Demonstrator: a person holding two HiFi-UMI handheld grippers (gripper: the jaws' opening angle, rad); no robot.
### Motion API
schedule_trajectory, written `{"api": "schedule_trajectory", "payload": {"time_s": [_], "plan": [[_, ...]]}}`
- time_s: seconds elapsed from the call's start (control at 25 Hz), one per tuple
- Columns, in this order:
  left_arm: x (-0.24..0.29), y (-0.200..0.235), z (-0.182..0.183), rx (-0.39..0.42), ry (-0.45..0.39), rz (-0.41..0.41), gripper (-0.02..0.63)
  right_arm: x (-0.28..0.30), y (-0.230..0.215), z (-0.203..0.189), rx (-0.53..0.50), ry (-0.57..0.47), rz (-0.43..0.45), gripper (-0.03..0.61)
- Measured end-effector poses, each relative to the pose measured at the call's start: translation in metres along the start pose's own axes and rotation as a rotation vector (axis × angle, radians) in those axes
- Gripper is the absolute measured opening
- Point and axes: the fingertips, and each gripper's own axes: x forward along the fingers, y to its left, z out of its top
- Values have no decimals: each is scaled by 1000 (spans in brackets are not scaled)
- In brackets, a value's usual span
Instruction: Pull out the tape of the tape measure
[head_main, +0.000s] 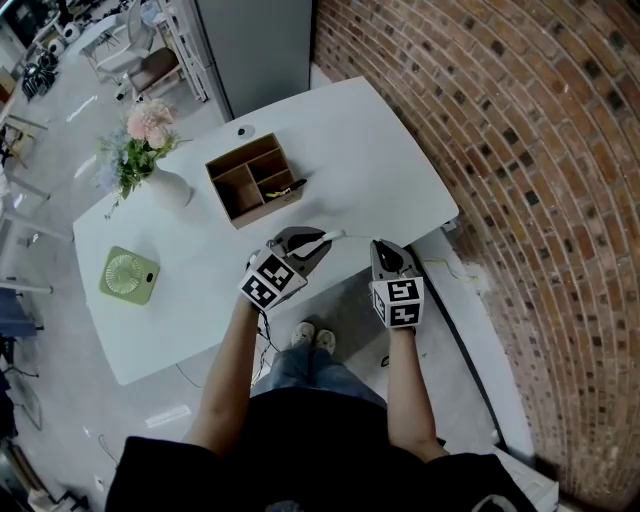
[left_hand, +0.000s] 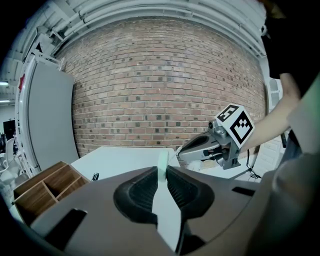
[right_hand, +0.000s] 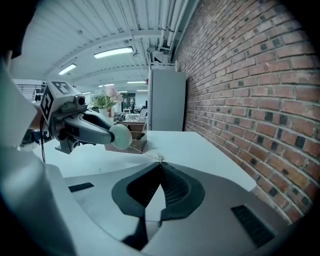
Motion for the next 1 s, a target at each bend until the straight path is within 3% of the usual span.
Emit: {"api": "schedule_trajectory", "payload": {"time_s": [0.16, 0.56, 1.0], "plan": [[-6, 1, -8, 14, 21, 8, 71, -3, -8, -4, -52, 21, -67, 3], [-32, 23, -37, -3, 67, 52, 71, -7, -31, -10, -74, 31, -165, 3], [-62, 46, -68, -35, 113, 99, 71, -3, -41, -9, -92, 45, -191, 3]]}}
